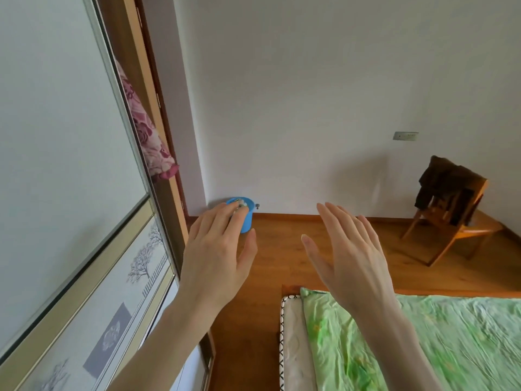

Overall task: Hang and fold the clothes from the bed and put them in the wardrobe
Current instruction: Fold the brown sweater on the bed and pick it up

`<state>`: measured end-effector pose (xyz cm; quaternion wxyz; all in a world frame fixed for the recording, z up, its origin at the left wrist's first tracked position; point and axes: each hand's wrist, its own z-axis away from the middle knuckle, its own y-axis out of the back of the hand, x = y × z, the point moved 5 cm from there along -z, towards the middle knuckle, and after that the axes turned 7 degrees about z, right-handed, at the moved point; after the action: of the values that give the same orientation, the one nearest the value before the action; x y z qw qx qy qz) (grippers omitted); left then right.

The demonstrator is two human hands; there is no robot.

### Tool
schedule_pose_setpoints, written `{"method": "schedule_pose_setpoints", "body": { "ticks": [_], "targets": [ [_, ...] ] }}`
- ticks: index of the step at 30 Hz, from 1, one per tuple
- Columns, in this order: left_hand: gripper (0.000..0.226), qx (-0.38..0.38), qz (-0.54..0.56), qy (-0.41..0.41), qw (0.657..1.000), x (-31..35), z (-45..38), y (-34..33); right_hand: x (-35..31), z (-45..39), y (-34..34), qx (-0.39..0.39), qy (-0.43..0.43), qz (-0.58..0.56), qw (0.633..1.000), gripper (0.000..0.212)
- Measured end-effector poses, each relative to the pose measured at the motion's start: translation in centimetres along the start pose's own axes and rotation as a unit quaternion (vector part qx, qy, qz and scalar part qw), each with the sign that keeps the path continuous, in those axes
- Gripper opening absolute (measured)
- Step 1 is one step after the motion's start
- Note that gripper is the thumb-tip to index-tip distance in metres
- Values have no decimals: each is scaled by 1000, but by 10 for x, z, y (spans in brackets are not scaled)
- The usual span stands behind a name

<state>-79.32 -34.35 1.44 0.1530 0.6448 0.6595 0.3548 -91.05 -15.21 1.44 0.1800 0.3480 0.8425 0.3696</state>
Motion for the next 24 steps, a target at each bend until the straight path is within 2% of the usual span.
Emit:
{"method": "schedule_pose_setpoints", "body": {
  "ticks": [6,15,24],
  "targets": [
    [45,11,43,-4,999,-45,-68,-69,24,-68,-66,-2,-28,9,1000,60],
    [51,17,83,-10,996,-102,-197,-162,60,-186,-161,20,-87,8,996,60],
    [54,-39,81,-23,996,-136,-266,-245,99,-255,-237,4,-100,29,995,61]
  ]
}}
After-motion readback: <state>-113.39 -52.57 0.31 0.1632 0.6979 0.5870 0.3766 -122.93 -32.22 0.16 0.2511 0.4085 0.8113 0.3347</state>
